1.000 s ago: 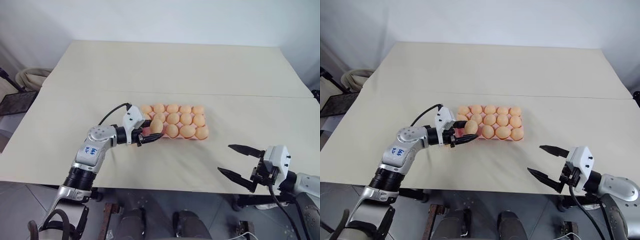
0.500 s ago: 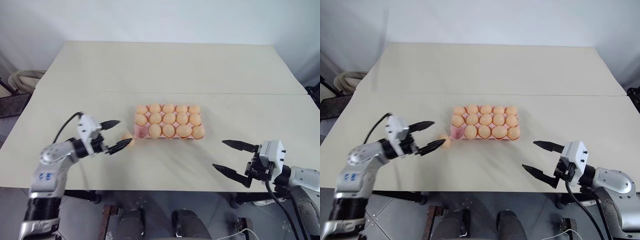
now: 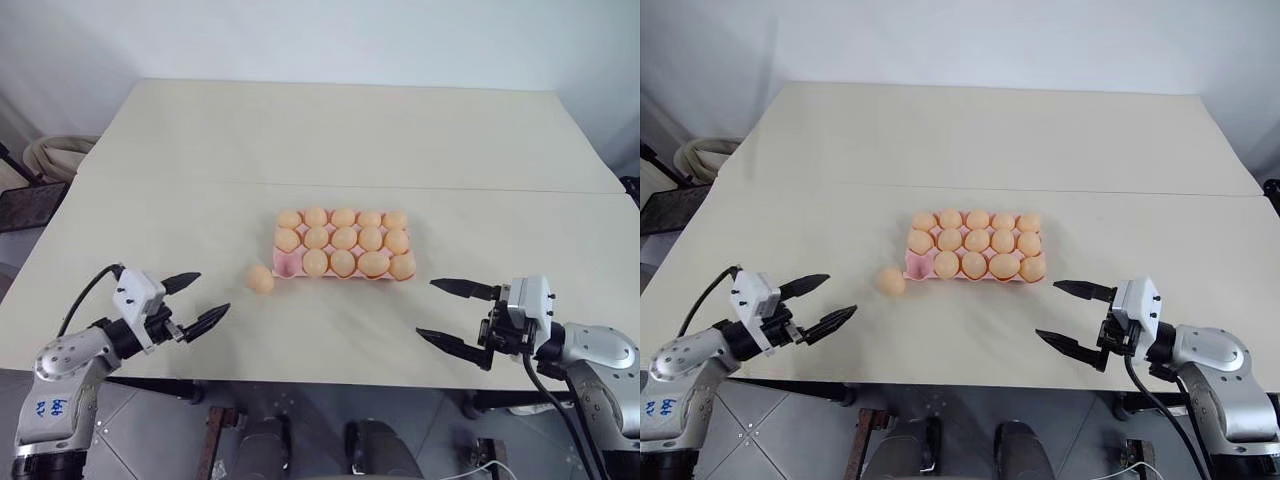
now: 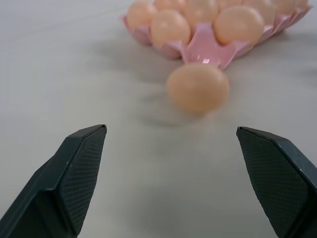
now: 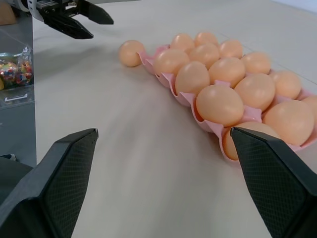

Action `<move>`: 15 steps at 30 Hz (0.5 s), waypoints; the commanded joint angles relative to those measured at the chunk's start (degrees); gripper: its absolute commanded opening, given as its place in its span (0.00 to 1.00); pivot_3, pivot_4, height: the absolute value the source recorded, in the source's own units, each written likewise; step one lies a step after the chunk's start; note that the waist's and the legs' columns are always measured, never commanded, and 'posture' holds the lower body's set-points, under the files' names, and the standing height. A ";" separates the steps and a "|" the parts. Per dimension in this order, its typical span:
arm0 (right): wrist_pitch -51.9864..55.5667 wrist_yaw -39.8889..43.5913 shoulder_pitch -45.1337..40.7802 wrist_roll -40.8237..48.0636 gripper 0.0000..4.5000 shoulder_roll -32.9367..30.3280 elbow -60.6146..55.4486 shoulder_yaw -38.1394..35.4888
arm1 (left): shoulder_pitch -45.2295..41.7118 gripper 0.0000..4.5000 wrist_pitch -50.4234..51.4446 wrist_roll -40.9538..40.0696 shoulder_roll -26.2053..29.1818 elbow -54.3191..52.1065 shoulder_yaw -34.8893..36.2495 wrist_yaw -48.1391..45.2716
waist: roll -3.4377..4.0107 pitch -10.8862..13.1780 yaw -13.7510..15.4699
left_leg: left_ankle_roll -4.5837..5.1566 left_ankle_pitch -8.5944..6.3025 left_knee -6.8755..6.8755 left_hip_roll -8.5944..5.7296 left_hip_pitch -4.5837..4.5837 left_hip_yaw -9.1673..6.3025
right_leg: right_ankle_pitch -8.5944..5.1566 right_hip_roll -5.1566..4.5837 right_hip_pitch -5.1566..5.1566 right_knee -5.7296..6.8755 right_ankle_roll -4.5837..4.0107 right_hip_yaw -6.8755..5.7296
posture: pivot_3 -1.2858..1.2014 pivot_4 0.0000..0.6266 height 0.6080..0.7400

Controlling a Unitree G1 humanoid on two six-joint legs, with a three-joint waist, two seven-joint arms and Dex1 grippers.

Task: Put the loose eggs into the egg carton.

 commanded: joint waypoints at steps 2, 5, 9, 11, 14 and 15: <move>-0.93 0.36 0.33 0.67 1.00 -0.28 -1.01 -1.14 | -4.81 1.00 1.01 1.49 -0.45 0.32 -5.62 0.12 | 0.00 0.00 0.00 | 0.03 0.02 0.01 -0.01 0.00 0.00 | 0.00 0.00 0.02 0.01 0.01 -0.01 | 0.52 0.24 1.00; -0.80 0.22 0.72 0.79 1.00 -0.25 -1.51 -1.25 | -8.71 1.00 0.26 5.43 -0.87 4.13 -9.90 1.39 | 0.00 0.00 0.03 | 0.07 0.04 0.04 -0.03 0.00 0.01 | 0.01 0.00 0.04 0.03 0.02 -0.01 | 0.52 0.24 1.00; -0.76 -0.21 1.06 0.93 1.00 -0.08 -1.97 -1.42 | -13.47 1.00 -1.44 7.06 -2.83 10.11 -11.48 2.99 | 0.00 0.00 -0.12 | 0.11 0.09 0.08 -0.04 0.03 0.02 | 0.01 0.05 0.04 0.15 0.04 0.00 | 0.52 0.24 1.00; -0.83 -0.46 1.18 0.91 1.00 0.03 -2.05 -1.44 | -14.91 1.00 -2.14 8.00 -3.36 12.14 -12.18 3.21 | 0.00 0.00 -0.11 | 0.11 0.09 0.09 -0.03 0.03 0.02 | 0.02 0.08 0.04 0.17 0.05 0.00 | 0.52 0.24 1.00; -0.99 -0.84 1.53 0.92 1.00 0.27 -2.09 -1.50 | -15.71 0.91 -4.24 8.34 -4.19 14.30 -13.05 2.38 | 0.00 0.00 -0.05 | 0.11 0.10 0.10 -0.03 0.03 0.02 | 0.02 0.09 0.04 0.18 0.07 -0.01 | 0.52 0.24 1.00; -1.10 -0.91 1.67 0.88 1.00 0.35 -2.04 -1.47 | -15.69 0.87 -4.69 8.30 -4.46 14.43 -13.46 2.05 | 0.00 0.00 -0.03 | 0.11 0.10 0.11 -0.03 0.03 0.02 | 0.03 0.09 0.03 0.18 0.08 -0.01 | 0.52 0.24 1.00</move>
